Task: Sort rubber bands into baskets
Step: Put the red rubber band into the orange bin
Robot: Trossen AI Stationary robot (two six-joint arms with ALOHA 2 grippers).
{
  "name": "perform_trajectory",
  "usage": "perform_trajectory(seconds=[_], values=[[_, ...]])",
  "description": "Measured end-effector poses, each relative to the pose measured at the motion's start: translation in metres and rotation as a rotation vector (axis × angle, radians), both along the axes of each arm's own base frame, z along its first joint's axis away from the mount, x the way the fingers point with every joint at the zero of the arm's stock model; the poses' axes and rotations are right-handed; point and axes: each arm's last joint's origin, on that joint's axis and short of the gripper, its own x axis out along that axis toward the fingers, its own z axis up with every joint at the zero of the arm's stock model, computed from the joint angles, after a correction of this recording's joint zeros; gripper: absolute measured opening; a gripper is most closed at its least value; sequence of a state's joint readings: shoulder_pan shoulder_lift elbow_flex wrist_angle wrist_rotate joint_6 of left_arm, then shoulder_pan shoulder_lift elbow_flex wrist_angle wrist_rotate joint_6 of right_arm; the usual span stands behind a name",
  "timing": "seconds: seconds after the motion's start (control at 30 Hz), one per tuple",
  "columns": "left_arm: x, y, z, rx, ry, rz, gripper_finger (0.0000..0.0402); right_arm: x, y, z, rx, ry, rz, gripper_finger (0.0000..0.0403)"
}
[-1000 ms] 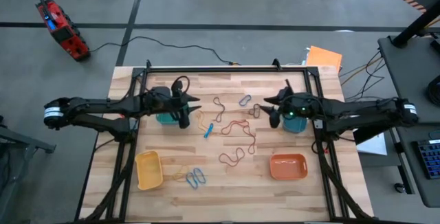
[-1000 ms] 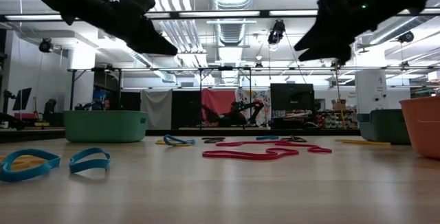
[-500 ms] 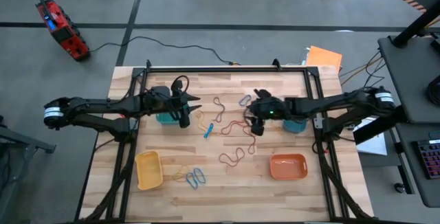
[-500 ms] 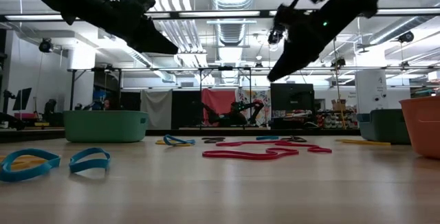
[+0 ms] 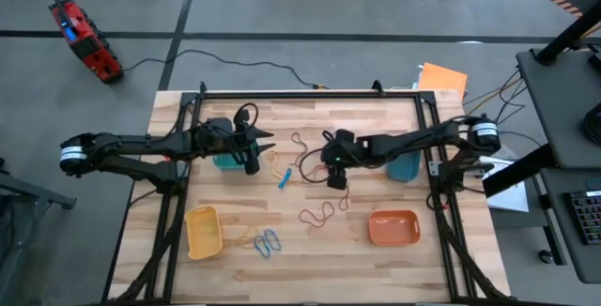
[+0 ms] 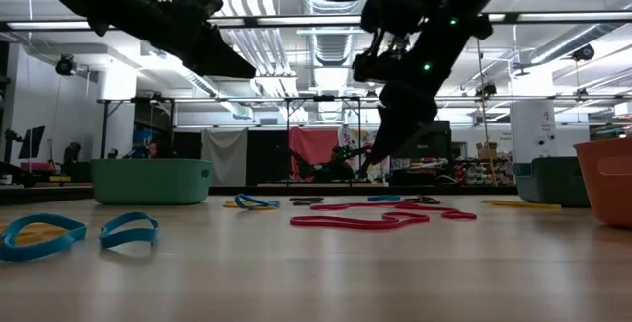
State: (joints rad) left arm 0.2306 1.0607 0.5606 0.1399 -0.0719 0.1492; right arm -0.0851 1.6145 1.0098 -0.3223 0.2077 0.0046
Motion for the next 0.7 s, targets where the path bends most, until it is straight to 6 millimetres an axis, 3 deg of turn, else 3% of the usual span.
perform_trajectory(seconds=[0.23, 0.7], values=[[0.000, 0.000, 0.000, -0.004, -0.001, 0.001, 0.0123, 0.013, -0.001, -0.020, 0.020, 0.058, -0.013, 0.0201], [0.000, 0.000, 0.000, -0.004, -0.002, 0.001, 0.0123, 0.019, 0.001, -0.050, 0.054, 0.118, -0.024, 0.0201]])
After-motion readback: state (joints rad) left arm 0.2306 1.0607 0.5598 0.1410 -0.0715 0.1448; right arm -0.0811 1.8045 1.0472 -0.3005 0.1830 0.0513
